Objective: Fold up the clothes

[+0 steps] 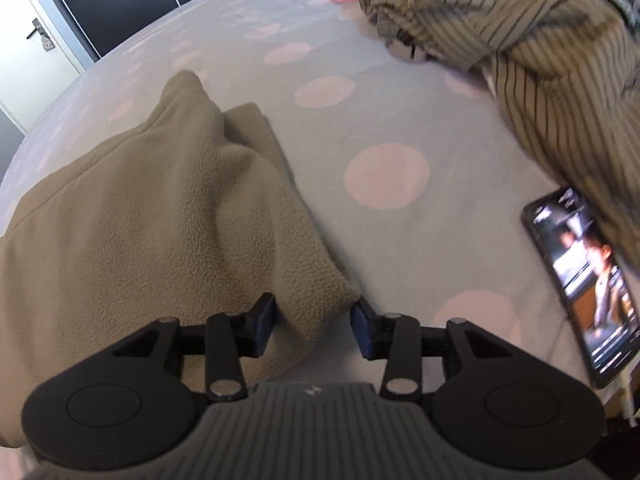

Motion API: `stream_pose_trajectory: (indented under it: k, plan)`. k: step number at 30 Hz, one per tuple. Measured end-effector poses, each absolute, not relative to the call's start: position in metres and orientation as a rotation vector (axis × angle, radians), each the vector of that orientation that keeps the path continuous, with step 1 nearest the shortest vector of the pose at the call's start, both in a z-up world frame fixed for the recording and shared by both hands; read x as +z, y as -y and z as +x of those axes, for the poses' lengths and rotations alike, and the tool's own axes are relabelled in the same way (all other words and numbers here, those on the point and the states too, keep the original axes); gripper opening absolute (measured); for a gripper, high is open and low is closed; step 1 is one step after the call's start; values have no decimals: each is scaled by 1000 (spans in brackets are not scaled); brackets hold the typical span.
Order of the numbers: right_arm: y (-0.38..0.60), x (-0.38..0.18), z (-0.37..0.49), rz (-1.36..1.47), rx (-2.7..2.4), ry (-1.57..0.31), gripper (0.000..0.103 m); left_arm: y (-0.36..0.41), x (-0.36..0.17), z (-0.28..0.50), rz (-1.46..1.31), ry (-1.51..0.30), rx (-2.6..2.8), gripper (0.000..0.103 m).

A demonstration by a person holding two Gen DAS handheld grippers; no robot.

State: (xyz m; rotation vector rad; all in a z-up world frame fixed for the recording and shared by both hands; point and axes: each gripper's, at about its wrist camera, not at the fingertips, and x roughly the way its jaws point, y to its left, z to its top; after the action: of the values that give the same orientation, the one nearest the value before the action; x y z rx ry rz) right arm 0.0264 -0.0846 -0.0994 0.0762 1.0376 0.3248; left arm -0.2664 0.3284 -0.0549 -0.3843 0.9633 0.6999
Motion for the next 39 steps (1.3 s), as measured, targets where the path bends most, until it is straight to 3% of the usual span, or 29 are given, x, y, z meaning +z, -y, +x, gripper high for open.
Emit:
stream_pose_trajectory:
  k: [9, 11, 14, 17, 20, 22, 24, 27, 32, 39]
  plan:
    - [72, -55, -7, -95, 322, -620, 46, -318, -20, -271, -360, -804, 722, 38]
    - [64, -56, -9, -108, 379, -595, 47, -321, -14, -270, -382, -755, 714, 38]
    - [53, -58, -7, -83, 475, -594, 63, -321, -6, -268, -411, -625, 694, 38]
    - [38, -53, -2, -97, 525, -614, 62, -320, -4, -257, -398, -589, 694, 38]
    - [16, -46, 3, -181, 572, -664, 60, -318, -7, -239, -356, -633, 669, 36]
    - [8, -43, 9, -198, 634, -689, 53, -320, -8, -228, -342, -666, 638, 36]
    - [1, -42, 14, -224, 698, -720, 39, -323, -10, -217, -341, -700, 604, 36]
    - [-5, -46, 31, -256, 779, -775, 32, -329, -15, -200, -342, -754, 551, 35]
    - [-10, -71, 63, -271, 797, -899, 24, -338, -45, -179, -310, -859, 519, 32]
    - [-17, -102, 93, -258, 759, -978, 23, -362, -78, -169, -395, -931, 520, 32]
